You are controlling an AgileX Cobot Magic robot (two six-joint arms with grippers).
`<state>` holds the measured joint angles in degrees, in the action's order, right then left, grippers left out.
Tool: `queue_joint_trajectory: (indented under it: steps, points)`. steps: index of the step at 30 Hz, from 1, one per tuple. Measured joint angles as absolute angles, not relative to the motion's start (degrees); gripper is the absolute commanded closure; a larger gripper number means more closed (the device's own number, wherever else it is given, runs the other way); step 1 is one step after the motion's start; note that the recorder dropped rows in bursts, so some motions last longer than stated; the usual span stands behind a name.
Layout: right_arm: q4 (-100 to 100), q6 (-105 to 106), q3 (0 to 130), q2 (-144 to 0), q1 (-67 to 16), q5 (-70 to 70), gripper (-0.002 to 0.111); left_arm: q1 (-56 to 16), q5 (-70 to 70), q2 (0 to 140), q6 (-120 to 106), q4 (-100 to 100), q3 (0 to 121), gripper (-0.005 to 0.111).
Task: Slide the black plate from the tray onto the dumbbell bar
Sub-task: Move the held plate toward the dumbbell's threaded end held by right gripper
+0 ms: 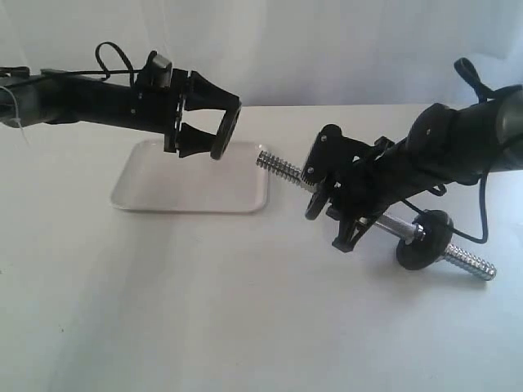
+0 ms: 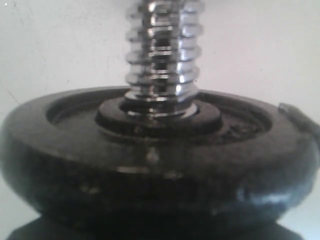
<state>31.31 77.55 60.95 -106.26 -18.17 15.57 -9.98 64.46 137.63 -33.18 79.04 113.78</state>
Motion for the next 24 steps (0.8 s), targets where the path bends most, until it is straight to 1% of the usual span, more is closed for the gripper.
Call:
queue_joint_trajectory:
  steps: [7, 13, 24]
  points:
    - [31.31, 77.32, 60.95, -106.36, -18.17, 15.15, 0.108, -10.19, 64.46, 132.45, -37.35, 79.25, 106.90, 0.107]
    - [31.51, 77.20, 60.95, -106.36, -18.17, 14.68, 0.108, -10.69, 64.39, 131.05, -41.22, 81.06, 101.42, 0.107]
    - [31.79, 77.20, 60.95, -106.36, -18.26, 14.34, 0.108, -14.04, 64.39, 131.05, -45.02, 83.78, 99.87, 0.107]
